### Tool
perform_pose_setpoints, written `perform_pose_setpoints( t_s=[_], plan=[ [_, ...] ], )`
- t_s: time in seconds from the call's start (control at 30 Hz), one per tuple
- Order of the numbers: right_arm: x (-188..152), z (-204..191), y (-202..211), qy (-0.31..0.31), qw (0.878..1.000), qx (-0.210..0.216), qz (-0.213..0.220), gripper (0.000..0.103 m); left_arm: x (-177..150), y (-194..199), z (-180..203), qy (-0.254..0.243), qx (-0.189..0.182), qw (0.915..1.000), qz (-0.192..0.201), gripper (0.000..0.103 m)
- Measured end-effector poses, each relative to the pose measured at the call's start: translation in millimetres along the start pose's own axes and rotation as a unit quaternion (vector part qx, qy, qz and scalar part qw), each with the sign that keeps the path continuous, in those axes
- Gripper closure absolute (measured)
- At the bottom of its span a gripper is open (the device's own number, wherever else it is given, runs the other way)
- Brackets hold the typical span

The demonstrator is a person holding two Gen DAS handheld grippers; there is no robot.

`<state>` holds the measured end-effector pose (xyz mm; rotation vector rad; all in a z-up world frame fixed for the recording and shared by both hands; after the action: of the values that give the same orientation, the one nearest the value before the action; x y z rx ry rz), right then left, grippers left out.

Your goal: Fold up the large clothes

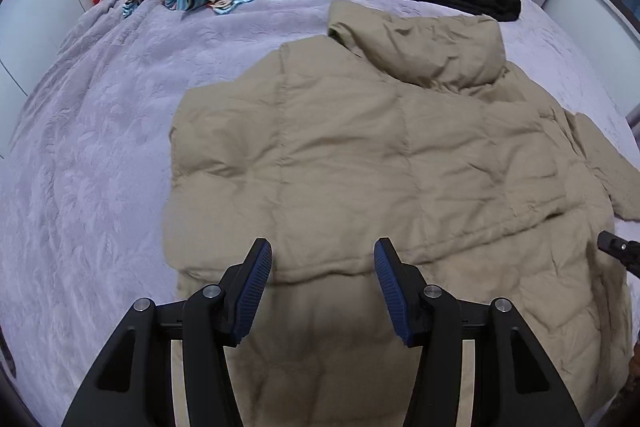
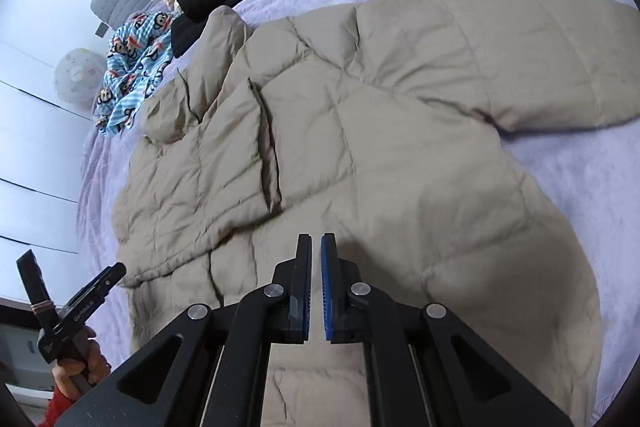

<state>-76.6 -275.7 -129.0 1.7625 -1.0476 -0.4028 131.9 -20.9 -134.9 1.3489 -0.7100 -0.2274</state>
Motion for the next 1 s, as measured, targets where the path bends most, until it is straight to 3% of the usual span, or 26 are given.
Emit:
perform_pose_setpoints(
  t_s=[0.1,0.13,0.17,0.2,0.3,0.37,0.43,0.57,0.63,0.7,0.83,0.93,1.0],
  plan=[
    [-12,13,8,-0.011,1.0,0.016,-0.013,0.097,-11,5,31,0.0,0.0,1.0,-0.001,0.048],
    [-14,16,10,-0.015,1.0,0.02,-0.015,0.097,-15,8,40,0.0,0.002,1.0,0.001,0.035],
    [-15,20,13,-0.018,0.999,0.022,-0.017,0.097,-18,10,48,0.002,0.006,1.0,0.002,0.005],
    [-17,26,17,-0.023,0.999,0.026,-0.018,0.097,-19,13,54,0.007,0.011,0.9999,0.009,0.0],
    [-21,42,26,-0.033,0.999,0.031,-0.018,0.092,-25,19,75,0.003,0.006,0.9998,0.017,0.0],
    [-25,54,32,-0.041,0.999,0.025,-0.018,0.079,-30,19,87,-0.001,0.004,1.0,0.009,0.0],
    [-29,66,38,-0.053,0.998,0.021,-0.015,0.059,-36,20,97,-0.009,0.008,0.9999,-0.003,0.0],
    [-40,80,49,-0.069,0.997,0.018,-0.003,0.05,-43,23,106,-0.027,0.015,0.9994,-0.014,0.0],
    [-45,83,55,-0.073,0.997,0.015,0.006,0.03,-47,19,107,-0.03,0.02,0.999,-0.025,0.0],
    [-50,85,63,-0.084,0.996,0.019,0.019,0.022,-51,14,105,-0.036,0.032,0.9982,-0.036,0.0],
    [-58,82,75,-0.09,0.995,0.022,0.034,0.019,-57,18,101,-0.035,0.017,0.9985,-0.037,0.0],
    [-62,80,83,-0.091,0.994,0.017,0.049,0.0,-57,21,103,-0.046,0.017,0.9984,-0.03,0.0],
    [-62,80,87,-0.094,0.994,0.015,0.057,0.0,-57,23,107,-0.051,0.009,0.9983,-0.028,0.0]
  ],
)
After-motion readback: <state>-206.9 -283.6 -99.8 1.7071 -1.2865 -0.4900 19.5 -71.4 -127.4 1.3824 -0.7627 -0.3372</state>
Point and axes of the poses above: each gripper's, at about its wrist camera, not at the fingertips, and y roughly against the way its jaws point, z to its right, x to its top, the point moved 7 cm from there along -y, roughly the way its jaws point, and after that the axes turned 3 degrees about -z, right-handed, at the moved point
